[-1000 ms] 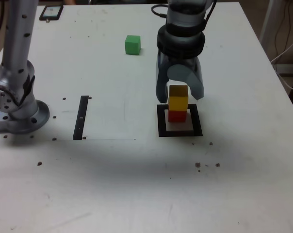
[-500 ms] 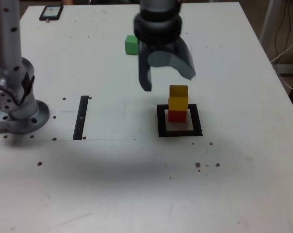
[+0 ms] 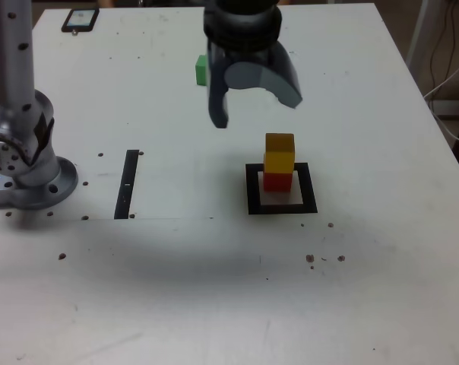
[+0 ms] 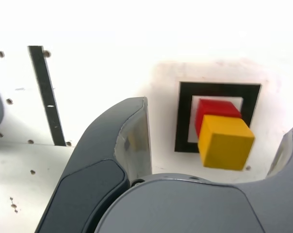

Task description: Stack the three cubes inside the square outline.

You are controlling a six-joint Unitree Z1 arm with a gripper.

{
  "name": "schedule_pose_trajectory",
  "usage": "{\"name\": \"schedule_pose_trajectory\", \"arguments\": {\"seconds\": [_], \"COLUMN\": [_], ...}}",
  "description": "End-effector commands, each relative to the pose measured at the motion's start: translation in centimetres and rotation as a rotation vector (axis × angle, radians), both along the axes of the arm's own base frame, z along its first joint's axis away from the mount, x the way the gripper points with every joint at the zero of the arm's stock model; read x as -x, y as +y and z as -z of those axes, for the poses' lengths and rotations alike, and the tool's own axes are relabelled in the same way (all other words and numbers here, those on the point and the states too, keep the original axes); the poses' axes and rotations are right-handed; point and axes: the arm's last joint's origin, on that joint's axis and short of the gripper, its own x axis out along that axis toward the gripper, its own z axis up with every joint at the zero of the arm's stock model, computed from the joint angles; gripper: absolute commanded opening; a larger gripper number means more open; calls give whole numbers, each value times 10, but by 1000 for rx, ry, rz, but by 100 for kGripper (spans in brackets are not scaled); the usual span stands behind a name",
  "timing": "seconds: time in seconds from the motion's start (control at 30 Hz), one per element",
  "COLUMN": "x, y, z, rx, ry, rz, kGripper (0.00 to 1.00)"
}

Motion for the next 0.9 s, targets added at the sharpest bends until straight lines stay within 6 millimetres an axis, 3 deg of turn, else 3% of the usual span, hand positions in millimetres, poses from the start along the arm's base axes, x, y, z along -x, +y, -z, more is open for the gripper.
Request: {"name": "schedule_pose_trajectory", "arguments": {"seconds": [0.0,0.43,0.87], "x": [10,14,28], "y": [3,15,96], "z": [-5,-14,-17], "rx": [-29,-119,-87], "ry": [8,-33,-23], "rz": [-32,-60,-91], "kGripper": [95,89,88]}}
